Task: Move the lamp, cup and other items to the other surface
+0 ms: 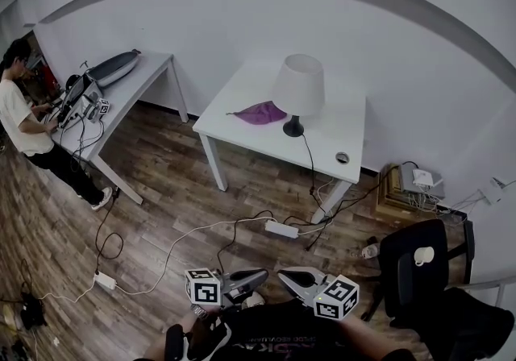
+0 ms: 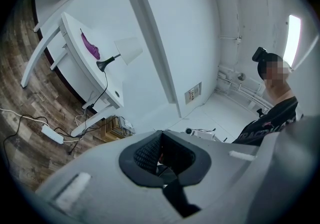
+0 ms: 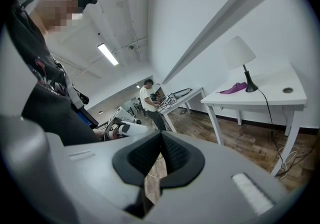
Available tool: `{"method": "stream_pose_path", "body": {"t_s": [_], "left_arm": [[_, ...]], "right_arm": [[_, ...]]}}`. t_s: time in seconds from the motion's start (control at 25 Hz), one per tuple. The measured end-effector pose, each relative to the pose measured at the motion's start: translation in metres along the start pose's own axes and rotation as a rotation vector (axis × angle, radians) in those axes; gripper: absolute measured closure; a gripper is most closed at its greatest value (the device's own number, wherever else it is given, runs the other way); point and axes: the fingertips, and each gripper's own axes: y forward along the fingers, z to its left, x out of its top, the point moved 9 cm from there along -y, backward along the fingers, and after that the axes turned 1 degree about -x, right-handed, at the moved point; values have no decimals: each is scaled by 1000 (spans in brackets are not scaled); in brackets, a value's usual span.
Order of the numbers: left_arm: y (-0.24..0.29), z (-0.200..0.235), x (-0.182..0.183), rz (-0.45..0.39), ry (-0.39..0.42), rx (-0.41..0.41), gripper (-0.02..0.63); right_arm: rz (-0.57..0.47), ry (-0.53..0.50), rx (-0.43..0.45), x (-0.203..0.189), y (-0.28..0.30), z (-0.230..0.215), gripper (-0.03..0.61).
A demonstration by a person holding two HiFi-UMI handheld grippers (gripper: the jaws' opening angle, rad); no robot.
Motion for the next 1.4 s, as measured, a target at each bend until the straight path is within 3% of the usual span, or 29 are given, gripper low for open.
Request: {"method": "stream_pose_path", "body": {"t_s": [0.52,1.04,1.4], "left_arm": [[-7,-3,-3,-44,-14,-7,620],[-14,2,-1,-63,-32,29,620],[-31,8,4,-100,-34,58,620]], "right_arm": [[-27,20,2,-3,-6,6,574],[-71,54,-85,-3,-18,-3,572],[-82,56,-92,9,-4,-6,556]]}}
